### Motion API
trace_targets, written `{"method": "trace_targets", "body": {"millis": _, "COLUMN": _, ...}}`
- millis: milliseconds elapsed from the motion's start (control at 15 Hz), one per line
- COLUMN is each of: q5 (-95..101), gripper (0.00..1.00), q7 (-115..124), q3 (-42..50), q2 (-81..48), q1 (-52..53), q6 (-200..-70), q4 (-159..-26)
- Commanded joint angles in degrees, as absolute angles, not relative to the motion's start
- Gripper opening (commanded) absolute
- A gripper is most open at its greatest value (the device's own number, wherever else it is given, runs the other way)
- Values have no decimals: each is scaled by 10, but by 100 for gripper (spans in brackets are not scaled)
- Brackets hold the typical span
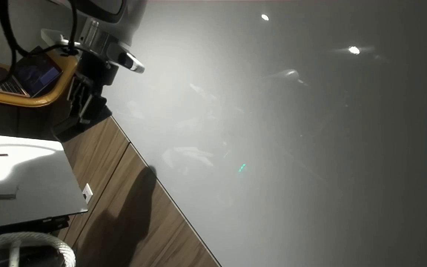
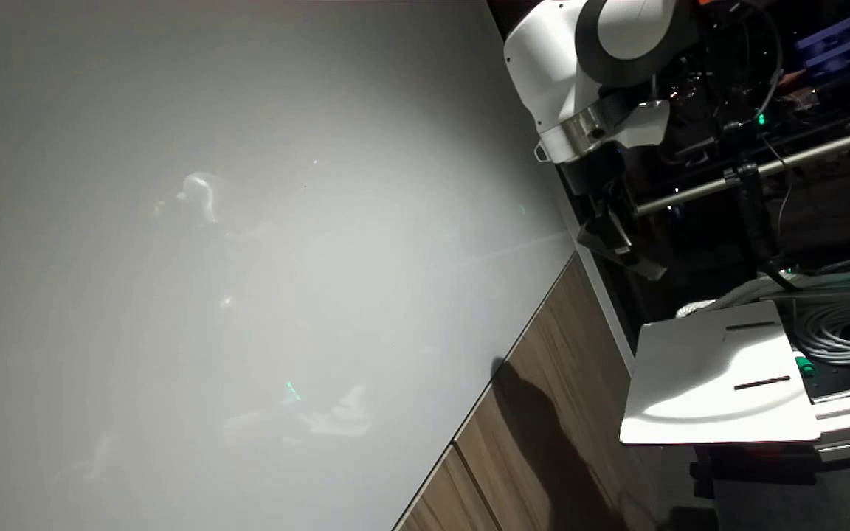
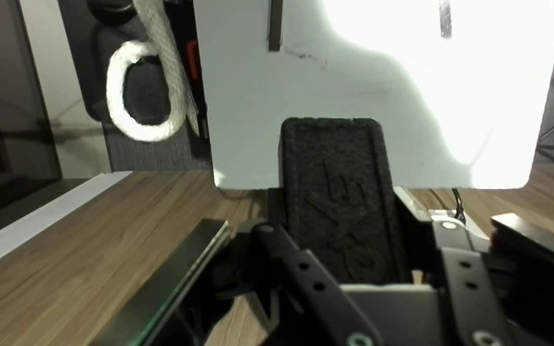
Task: Use the eraser to wipe the writings on the whiteboard
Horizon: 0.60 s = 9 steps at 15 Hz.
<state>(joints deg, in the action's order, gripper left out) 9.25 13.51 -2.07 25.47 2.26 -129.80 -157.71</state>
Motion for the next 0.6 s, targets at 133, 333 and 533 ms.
{"method": "trace_targets", "body": {"millis": 133, "q5": 26, "gripper": 30, "q7": 89, "q3": -27, "q2": 205, "q1": 40, "q6": -1330, "q4": -1586}}
{"method": "trace_targets", "body": {"millis": 333, "q5": 10, "gripper": 30, "q7": 61, "q3": -29, "q2": 174, "q1": 49, "q6": -1374, "q4": -1586}}
{"method": "trace_targets", "body": {"millis": 533, "q5": 7, "gripper": 30, "q7": 47, "q3": -32, "q2": 126, "q1": 53, "q6": -1407, "q4": -1586}}
